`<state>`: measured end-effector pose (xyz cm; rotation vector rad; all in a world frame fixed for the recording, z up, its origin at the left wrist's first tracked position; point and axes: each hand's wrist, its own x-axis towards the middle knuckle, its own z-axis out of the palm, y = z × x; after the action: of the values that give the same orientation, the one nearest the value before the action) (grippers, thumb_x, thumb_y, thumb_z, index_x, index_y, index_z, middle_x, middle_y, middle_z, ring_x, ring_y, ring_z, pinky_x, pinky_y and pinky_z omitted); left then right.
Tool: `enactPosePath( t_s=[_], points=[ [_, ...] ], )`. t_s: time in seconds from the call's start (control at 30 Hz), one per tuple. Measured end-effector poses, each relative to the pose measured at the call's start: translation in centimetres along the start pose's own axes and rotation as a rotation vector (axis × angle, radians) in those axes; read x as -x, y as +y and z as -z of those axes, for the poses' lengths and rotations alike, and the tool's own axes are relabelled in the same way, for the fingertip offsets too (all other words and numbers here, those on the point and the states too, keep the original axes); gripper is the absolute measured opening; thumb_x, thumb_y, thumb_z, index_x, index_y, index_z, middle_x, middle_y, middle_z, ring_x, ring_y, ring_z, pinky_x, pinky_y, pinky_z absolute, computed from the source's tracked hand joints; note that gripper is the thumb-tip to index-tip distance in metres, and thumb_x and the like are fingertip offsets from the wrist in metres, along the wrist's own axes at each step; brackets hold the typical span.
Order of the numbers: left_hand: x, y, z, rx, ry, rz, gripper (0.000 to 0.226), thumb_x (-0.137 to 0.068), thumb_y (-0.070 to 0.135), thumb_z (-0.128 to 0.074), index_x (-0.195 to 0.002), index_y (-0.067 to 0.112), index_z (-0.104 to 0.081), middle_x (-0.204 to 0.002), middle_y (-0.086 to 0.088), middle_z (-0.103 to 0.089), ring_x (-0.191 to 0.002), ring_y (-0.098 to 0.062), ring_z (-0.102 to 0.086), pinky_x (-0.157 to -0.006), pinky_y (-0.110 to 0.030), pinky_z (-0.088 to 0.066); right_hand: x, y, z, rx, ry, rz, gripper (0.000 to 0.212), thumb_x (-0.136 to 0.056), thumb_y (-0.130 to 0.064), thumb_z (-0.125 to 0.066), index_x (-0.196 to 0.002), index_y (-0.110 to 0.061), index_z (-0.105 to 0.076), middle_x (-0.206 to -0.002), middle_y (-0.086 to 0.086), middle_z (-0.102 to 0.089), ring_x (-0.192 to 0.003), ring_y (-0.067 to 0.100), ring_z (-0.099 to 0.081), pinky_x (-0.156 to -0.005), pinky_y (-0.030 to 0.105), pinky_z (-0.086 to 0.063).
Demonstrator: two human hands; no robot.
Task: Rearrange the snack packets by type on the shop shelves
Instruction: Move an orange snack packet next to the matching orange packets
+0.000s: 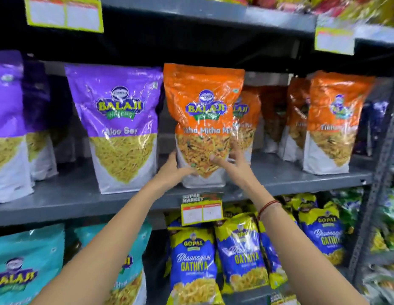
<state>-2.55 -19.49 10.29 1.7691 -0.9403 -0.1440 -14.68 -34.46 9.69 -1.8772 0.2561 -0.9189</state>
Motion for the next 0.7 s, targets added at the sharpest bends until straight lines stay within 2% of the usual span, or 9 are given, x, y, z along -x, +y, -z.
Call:
enactPosePath(
  t_s=[0.1,0.2,0.27,0.33,0.4,0.47,0.5,0.6,0.7],
  points=[
    [-0.5,-0.2,-0.1,0.017,-0.059,0.044,0.102,-0.055,0.033,-0.08,-0.14,0.018,-0.026,-0.135,0.003,-0.048,-0.116,-0.015,-0.048,-0.089,-0.027,-0.038,-0.5,0.1,0.0,-0.037,-0.077,-0.036,0.088,-0.081,-0.045,-0.067,-0.149,-0.02,-0.015,-0.149,-0.002,-0.029,-0.129,0.012,-0.031,-0.093,0.027,-0.027],
    [-0.7,-0.4,0.1,0.053,-0.025,0.023,0.087,-0.056,0.029,-0.085,-0.129,0.023,-0.038,-0.122,0.005,-0.057,-0.103,-0.01,-0.055,-0.078,-0.021,-0.04,-0.7,0.3,-0.1,-0.066,-0.05,-0.007,0.076,-0.08,-0.044,-0.069,-0.142,-0.024,-0.029,-0.126,-0.019,-0.036,-0.116,0.005,-0.036,-0.091,0.023,-0.031],
    [-0.7,-0.5,0.0,0.056,0.005,-0.001,0.082,-0.053,0.03,-0.086,-0.122,0.027,-0.041,-0.111,0.009,-0.06,-0.096,-0.003,-0.056,-0.072,-0.016,-0.041,-0.7,0.4,-0.1,-0.084,-0.033,0.013,0.06,-0.08,-0.04,-0.07,-0.129,-0.029,-0.037,-0.107,-0.031,-0.043,-0.097,-0.006,-0.047,-0.076,0.009,-0.036],
    [-0.6,-0.5,-0.2,0.055,0.03,-0.013,0.085,-0.046,0.035,-0.086,-0.119,0.027,-0.044,-0.108,0.01,-0.061,-0.098,-0.006,-0.058,-0.077,-0.019,-0.045,-0.6,0.4,0.0,-0.1,-0.023,0.02,0.061,-0.08,-0.038,-0.071,-0.13,-0.025,-0.039,-0.096,-0.034,-0.041,-0.081,-0.02,-0.044,-0.066,0.004,-0.037],
    [-0.6,-0.3,-0.5,0.059,0.057,-0.029,0.087,-0.038,0.042,-0.084,-0.115,0.029,-0.046,-0.11,0.009,-0.062,-0.1,-0.008,-0.059,-0.083,-0.024,-0.046,-0.8,0.5,0.3,-0.119,-0.03,0.037,0.06,-0.078,-0.037,-0.073,-0.127,-0.018,-0.044,-0.106,-0.027,-0.054,-0.091,-0.016,-0.051,-0.079,0.011,-0.045],
    [-0.6,0.0,-0.8,0.073,0.067,-0.058,0.075,-0.037,0.043,-0.085,-0.103,0.037,-0.049,-0.107,0.013,-0.063,-0.095,0.002,-0.059,-0.077,-0.018,-0.046,-1.0,0.4,1.0,-0.126,-0.037,0.058,0.061,-0.075,-0.038,-0.074,-0.125,-0.015,-0.048,-0.122,-0.005,-0.063,-0.111,0.012,-0.059,-0.099,0.035,-0.046],
    [-0.7,0.3,-1.1,0.075,0.066,-0.074,0.069,-0.04,0.04,-0.086,-0.097,0.038,-0.049,-0.104,0.017,-0.062,-0.091,0.008,-0.059,-0.072,-0.012,-0.045,-1.0,0.2,1.5,-0.127,-0.042,0.072,0.063,-0.074,-0.039,-0.074,-0.127,-0.016,-0.048,-0.125,0.001,-0.062,-0.116,0.018,-0.057,-0.102,0.039,-0.043],
    [-0.9,1.4,-1.8,0.092,0.056,-0.124,0.064,-0.052,0.029,-0.088,-0.101,0.039,-0.048,-0.1,0.023,-0.059,-0.079,0.02,-0.057,-0.06,-0.003,-0.045,-1.3,-0.3,2.8,-0.118,-0.048,0.112,0.066,-0.075,-0.038,-0.073,-0.131,-0.016,-0.046,-0.128,0.001,-0.061,-0.117,0.014,-0.056,-0.102,0.035,-0.044],
    [-1.5,2.4,-3.2,0.124,0.042,-0.153,0.07,-0.055,0.027,-0.088,-0.113,0.031,-0.048,-0.105,0.02,-0.061,-0.089,0.011,-0.06,-0.074,-0.012,-0.05,-1.8,-0.2,4.7,-0.123,-0.047,0.145,0.054,-0.08,-0.028,-0.072,-0.128,-0.016,-0.05,-0.121,-0.002,-0.065,-0.108,0.008,-0.062,-0.093,0.024,-0.051]
  ],
)
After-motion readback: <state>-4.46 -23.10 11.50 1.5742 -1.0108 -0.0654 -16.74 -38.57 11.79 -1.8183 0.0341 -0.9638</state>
